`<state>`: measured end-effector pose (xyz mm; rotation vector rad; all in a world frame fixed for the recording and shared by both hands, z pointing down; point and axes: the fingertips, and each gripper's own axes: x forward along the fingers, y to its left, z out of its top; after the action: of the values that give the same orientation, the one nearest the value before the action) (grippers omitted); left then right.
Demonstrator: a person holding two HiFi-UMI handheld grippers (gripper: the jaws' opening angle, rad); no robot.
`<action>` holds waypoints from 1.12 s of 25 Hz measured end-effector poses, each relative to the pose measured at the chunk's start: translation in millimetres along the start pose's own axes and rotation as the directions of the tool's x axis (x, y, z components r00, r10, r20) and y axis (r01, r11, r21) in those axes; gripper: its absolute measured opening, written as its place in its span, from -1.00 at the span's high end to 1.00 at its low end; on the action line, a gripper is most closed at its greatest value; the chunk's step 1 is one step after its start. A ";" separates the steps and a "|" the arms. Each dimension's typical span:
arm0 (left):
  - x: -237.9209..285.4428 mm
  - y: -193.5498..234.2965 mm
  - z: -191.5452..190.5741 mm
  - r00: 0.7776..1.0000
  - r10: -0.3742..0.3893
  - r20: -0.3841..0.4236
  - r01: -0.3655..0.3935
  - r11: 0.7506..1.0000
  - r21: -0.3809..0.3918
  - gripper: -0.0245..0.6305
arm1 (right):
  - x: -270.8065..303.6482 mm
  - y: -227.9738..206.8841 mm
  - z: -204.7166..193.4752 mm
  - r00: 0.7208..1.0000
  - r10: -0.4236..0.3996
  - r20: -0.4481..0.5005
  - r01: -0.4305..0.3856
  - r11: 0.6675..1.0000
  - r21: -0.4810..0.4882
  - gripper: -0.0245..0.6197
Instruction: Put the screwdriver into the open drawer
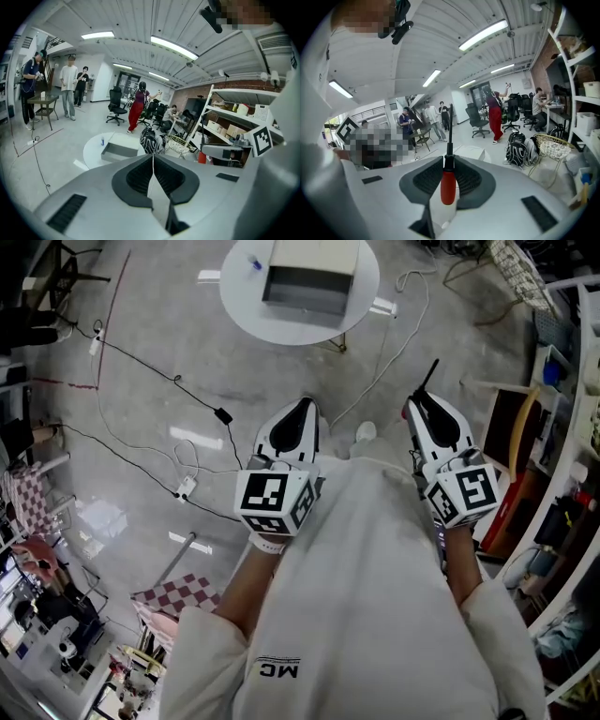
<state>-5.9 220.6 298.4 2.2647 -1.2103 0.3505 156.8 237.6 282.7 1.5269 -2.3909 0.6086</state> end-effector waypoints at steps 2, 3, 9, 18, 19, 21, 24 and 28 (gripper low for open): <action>-4.7 18.4 8.5 1.000 -0.004 0.009 0.004 1.000 -0.012 0.87 | 12.9 13.4 9.9 1.000 0.001 0.006 -0.001 1.000 -0.010 0.52; -6.7 27.9 13.2 1.000 -0.006 0.014 0.006 1.000 -0.018 0.87 | 20.2 19.9 15.3 1.000 0.002 0.008 -0.002 1.000 -0.017 0.52; -6.8 79.7 34.6 0.999 -0.022 0.028 0.023 0.999 -0.038 0.87 | 65.1 50.3 38.3 1.000 0.013 0.011 -0.012 0.999 -0.043 0.52; 18.3 108.3 38.6 0.999 -0.028 -0.019 0.026 0.996 -0.088 0.87 | 107.9 55.8 52.8 0.998 0.047 -0.039 -0.049 0.998 -0.040 0.52; 24.3 110.6 40.9 0.999 -0.026 -0.023 0.024 0.996 -0.087 0.87 | 115.6 52.2 54.9 0.998 0.054 -0.039 -0.056 0.998 -0.040 0.52; 36.5 113.7 47.9 0.999 -0.018 -0.028 0.016 0.996 -0.082 0.87 | 130.0 42.7 59.1 0.997 0.068 -0.037 -0.069 0.997 -0.037 0.52; 55.0 115.6 62.4 1.000 -0.001 -0.031 -0.001 0.997 -0.073 0.87 | 150.5 26.2 67.1 0.995 0.095 -0.039 -0.096 0.995 -0.041 0.52; 81.0 117.0 84.5 0.999 0.028 -0.031 -0.030 0.998 -0.059 0.87 | 178.7 6.4 84.3 0.987 0.152 -0.049 -0.156 0.984 -0.083 0.53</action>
<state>-59.1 64.1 306.5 2.1853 -1.2236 0.3539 76.8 56.8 280.6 1.2900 -2.4846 0.5550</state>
